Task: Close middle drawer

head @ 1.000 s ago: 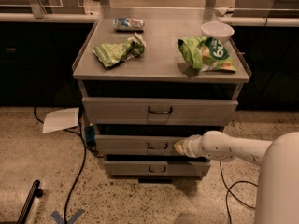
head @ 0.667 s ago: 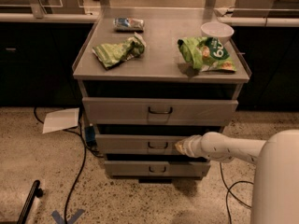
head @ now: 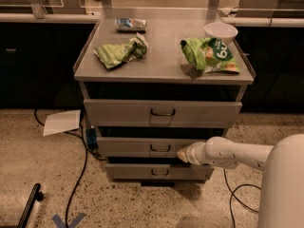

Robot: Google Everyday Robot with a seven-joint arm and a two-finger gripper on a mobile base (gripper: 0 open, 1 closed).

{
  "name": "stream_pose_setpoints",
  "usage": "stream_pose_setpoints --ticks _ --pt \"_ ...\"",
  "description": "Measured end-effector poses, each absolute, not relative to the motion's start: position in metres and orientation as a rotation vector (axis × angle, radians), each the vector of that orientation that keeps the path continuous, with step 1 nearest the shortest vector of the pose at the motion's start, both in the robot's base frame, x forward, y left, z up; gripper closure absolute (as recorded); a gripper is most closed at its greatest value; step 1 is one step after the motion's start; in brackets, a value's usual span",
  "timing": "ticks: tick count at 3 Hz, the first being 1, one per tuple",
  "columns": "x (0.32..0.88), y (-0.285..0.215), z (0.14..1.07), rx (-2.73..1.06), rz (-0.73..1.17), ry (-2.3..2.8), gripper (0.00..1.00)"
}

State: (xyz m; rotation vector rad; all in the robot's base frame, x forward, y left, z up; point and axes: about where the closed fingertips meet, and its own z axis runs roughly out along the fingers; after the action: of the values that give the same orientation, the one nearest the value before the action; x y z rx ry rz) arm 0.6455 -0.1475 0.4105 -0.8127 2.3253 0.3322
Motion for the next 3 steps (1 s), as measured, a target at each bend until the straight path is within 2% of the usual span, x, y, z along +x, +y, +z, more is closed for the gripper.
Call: stream_pose_setpoints --ticks 1,2,3 --pt "0.5866 -0.1492 0.4011 -0.721 0.473 2.404 1.00" --pt "0.5818 -0.1546 0.3985 -0.712 0.471 2.410 0.81" --pt "0.5819 -0.1543 0.3985 -0.712 0.471 2.410 0.58"
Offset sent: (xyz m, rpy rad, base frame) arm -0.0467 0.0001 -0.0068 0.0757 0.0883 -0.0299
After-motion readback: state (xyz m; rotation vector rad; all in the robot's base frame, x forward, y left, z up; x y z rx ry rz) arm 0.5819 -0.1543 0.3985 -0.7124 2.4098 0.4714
